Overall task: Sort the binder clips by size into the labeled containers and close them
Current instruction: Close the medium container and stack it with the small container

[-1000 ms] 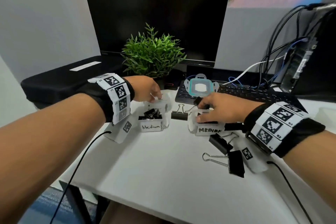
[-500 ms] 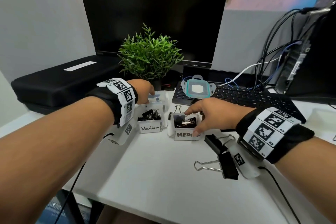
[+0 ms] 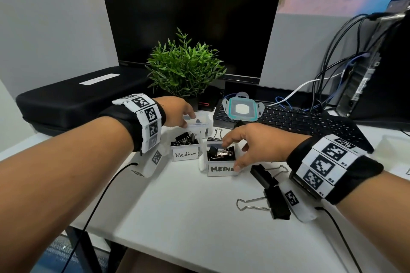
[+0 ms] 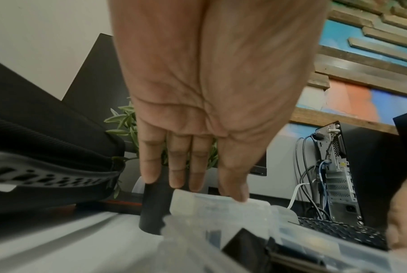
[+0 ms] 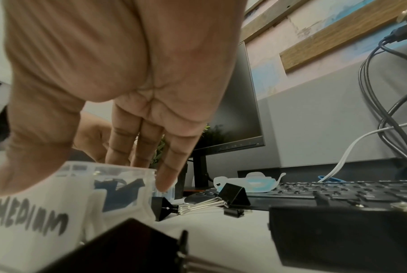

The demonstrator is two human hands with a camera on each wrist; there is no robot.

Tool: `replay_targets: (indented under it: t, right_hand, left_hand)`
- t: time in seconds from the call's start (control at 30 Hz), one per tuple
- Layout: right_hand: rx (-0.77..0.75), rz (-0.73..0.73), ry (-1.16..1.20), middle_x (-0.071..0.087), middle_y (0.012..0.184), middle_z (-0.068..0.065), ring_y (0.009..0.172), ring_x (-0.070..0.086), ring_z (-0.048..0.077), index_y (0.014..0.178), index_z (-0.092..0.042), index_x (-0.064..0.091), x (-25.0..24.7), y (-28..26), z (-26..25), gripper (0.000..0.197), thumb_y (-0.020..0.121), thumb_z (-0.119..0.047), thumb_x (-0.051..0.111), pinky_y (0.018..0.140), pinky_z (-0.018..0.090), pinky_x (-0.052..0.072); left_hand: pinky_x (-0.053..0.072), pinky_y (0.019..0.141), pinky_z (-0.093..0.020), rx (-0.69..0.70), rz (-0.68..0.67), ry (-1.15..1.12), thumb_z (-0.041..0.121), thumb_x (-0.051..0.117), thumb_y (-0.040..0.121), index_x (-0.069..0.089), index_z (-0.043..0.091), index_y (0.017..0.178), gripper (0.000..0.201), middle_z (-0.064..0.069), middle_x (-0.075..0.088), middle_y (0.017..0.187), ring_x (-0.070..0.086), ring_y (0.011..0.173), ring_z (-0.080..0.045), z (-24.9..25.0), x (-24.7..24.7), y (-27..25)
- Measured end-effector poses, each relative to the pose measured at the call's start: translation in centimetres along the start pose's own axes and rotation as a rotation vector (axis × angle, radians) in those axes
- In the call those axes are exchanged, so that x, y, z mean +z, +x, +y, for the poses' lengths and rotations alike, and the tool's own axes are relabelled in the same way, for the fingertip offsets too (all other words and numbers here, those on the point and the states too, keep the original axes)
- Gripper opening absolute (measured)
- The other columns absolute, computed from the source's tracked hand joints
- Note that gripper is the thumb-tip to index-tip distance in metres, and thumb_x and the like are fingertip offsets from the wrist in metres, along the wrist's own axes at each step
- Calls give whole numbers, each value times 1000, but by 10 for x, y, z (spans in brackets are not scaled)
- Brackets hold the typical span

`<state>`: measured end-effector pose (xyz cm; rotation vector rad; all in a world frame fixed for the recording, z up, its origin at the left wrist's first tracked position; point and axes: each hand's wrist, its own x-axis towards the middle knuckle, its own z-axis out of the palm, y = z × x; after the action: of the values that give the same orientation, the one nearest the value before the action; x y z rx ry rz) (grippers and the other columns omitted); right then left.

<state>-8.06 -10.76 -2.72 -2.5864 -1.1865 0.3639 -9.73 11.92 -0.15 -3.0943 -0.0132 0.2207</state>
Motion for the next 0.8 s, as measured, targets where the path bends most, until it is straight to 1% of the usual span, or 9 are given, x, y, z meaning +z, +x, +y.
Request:
replay_targets:
  t: [0.07, 0.13, 0.23, 0.3, 0.37, 0.5, 0.63, 0.73, 0.8]
  right_hand:
    - [11, 11, -5, 55, 122, -12, 114, 49, 7, 121, -30, 58, 1, 0, -1, 57, 70, -31, 82, 95, 26, 45]
    - [26, 13, -12, 52, 125, -12, 115, 49, 9, 130, -29, 49, 2, 1, -3, 68, 71, -32, 81, 96, 26, 44]
    - [43, -7, -77, 47, 133, -8, 119, 47, 12, 142, -24, 38, 4, 4, -5, 78, 75, -38, 76, 101, 27, 42]
    - [44, -10, -124, 51, 125, -6, 114, 49, 13, 136, -23, 46, 4, 4, -8, 68, 76, -40, 74, 99, 30, 44]
    - [41, 0, -144, 51, 114, -8, 104, 51, 12, 128, -23, 53, 4, 3, -9, 60, 74, -40, 73, 93, 30, 47]
    - [34, 105, -55, 53, 111, -10, 101, 53, 8, 123, -23, 54, -5, -6, -4, 56, 73, -32, 75, 85, 20, 45]
    - [40, 213, 73, 55, 107, -14, 94, 54, -1, 121, -24, 55, -16, -14, 2, 56, 71, -27, 79, 75, 9, 40]
    - [33, 254, 112, 54, 104, -16, 94, 55, 2, 119, -24, 57, -21, -16, -2, 53, 71, -26, 79, 80, 15, 45]
    - [24, 270, 129, 56, 106, -13, 97, 57, 6, 116, -25, 58, -21, -14, -7, 51, 70, -30, 80, 85, 21, 47]
  left_hand:
    - [42, 87, -27, -17, 28, -18, 29, 60, 90, 59, 22, 124, 34, 2, 60, 122, 55, 108, -17, -4, -4, -4]
    - [43, 77, -25, -72, 32, 0, 33, 60, 89, 64, 17, 111, 27, 3, 65, 104, 57, 94, -16, -7, -7, -9]
    - [48, 65, -25, -198, -95, -107, 33, 64, 88, 64, 8, 103, 30, 1, 64, 80, 62, 74, -16, -11, -6, -14]
    - [54, 72, -30, -251, -201, -242, 27, 67, 86, 62, 2, 107, 33, -5, 66, 85, 65, 72, -19, -13, -1, -17]
    - [55, 78, -33, -266, -233, -315, 22, 69, 85, 59, 1, 111, 35, -8, 68, 85, 67, 70, -20, -12, 5, -20]
    - [55, 69, -25, -221, -221, -369, 16, 69, 85, 56, 6, 112, 32, -3, 65, 63, 63, 52, -10, -4, 12, -20]
    - [55, 74, -24, -183, -210, -388, 19, 71, 83, 55, 13, 107, 29, -1, 66, 64, 64, 53, -10, 2, 14, -21]
    - [57, 62, -23, -146, -261, -569, 9, 66, 87, 52, 9, 102, 20, -7, 64, 66, 62, 47, -10, 5, 18, -19]
    - [56, 53, -22, -135, -276, -688, 1, 52, 94, 51, 7, 96, 7, -10, 62, 66, 62, 43, -9, 8, 18, -20]
